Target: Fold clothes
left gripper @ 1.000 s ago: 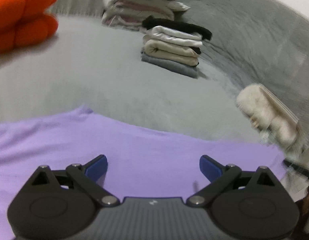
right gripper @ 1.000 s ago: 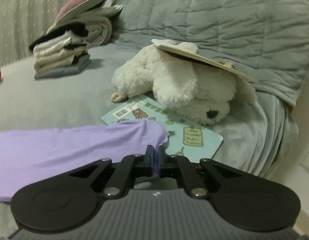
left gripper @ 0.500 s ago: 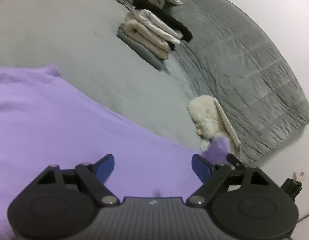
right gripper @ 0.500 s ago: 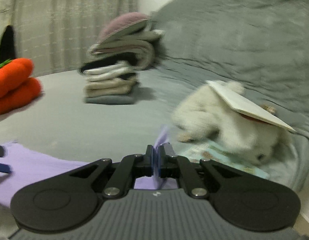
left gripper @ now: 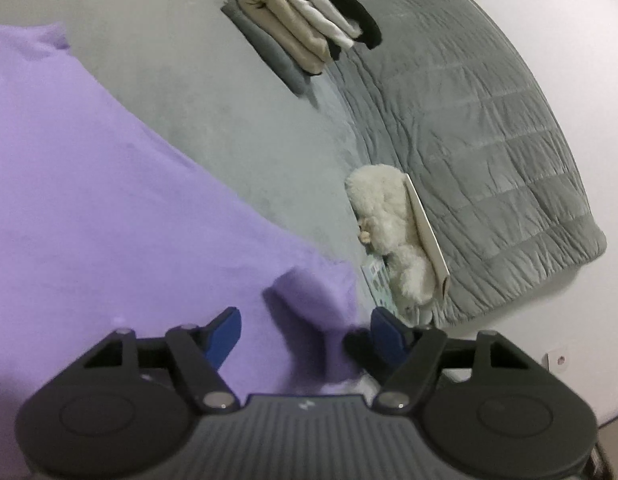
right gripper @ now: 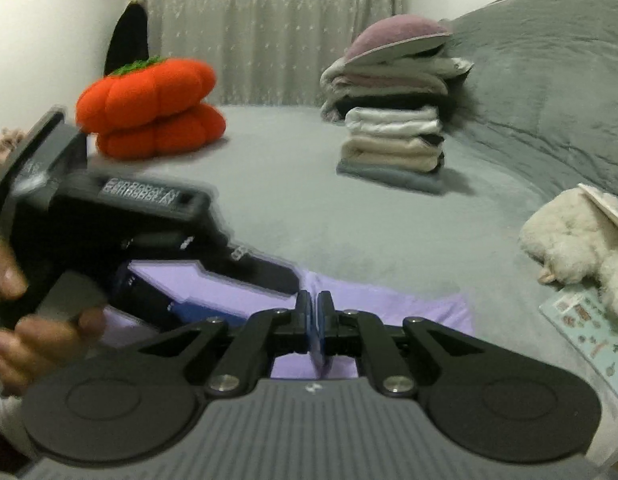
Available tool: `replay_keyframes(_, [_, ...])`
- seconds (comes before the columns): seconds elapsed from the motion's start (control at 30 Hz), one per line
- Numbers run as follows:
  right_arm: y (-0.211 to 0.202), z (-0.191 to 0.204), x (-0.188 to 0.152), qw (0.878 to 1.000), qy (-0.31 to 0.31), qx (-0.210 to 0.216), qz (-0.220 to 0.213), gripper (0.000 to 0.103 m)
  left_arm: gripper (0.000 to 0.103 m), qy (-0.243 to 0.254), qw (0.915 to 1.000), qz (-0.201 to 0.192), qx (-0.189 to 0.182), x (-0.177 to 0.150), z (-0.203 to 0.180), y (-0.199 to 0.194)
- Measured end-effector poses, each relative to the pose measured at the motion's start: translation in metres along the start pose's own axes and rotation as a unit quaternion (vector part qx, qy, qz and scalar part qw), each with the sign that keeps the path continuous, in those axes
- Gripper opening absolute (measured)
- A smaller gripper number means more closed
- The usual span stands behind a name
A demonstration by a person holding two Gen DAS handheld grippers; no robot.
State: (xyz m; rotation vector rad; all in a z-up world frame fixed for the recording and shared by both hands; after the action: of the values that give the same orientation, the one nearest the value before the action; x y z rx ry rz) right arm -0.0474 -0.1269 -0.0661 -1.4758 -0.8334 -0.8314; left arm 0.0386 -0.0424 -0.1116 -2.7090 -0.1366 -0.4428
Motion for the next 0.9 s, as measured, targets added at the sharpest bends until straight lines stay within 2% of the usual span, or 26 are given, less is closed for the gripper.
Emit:
replay_keyframes(0.23, [0.006,0.016,-0.026,0.999,-0.027,0.016,0.034,0.008,0.056,-0.014,0.9997,-0.007,0.017,0.002,0.006,0.007])
replay_keyframes(0.47, [0.002,0.018,-0.035,0.998,-0.055,0.001,0.019,0.015,0.054,-0.007,0.9994,-0.004,0.034,0.003,0.007,0.008])
replay_keyframes(0.5, [0.002,0.019,-0.036,0.998,-0.060,-0.003,0.015,0.020,0.054,-0.005,0.9993,-0.003,0.037,0.003,0.006,0.008])
replay_keyframes(0.53, [0.001,0.019,-0.036,0.998,-0.064,-0.007,0.011,0.033,0.054,-0.003,0.9992,-0.003,0.039,0.002,0.006,0.009])
replay_keyframes(0.6, [0.000,0.020,-0.035,0.998,-0.067,-0.009,0.003,0.042,0.054,-0.001,0.9992,-0.001,0.040,0.003,0.005,0.009])
replay_keyframes(0.83, [0.008,0.028,-0.038,0.997,-0.079,-0.007,0.011,0.042,0.053,0.001,0.9990,0.002,0.044,0.004,0.004,0.012])
replay_keyframes(0.87, [0.009,0.029,-0.039,0.997,-0.080,-0.007,0.014,0.040,0.053,0.001,0.9990,0.003,0.045,0.004,0.003,0.012])
replay_keyframes(0.9, [0.012,0.029,-0.040,0.997,-0.080,-0.008,0.019,0.027,0.053,0.000,0.9989,0.003,0.046,0.004,0.003,0.012])
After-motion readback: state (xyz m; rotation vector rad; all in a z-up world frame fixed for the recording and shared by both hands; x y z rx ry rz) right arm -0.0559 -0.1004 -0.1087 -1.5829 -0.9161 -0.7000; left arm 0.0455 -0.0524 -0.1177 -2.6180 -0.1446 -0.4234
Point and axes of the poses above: each gripper's, at about its wrist camera, not at the fingertips, and y roughly the way its jaws point, z to its left, x to its top, the point moved 7 cm from there along y, roughly the way its jaws point, and after that the axes turned 3 degrees about -x, right-handed, at the moved point
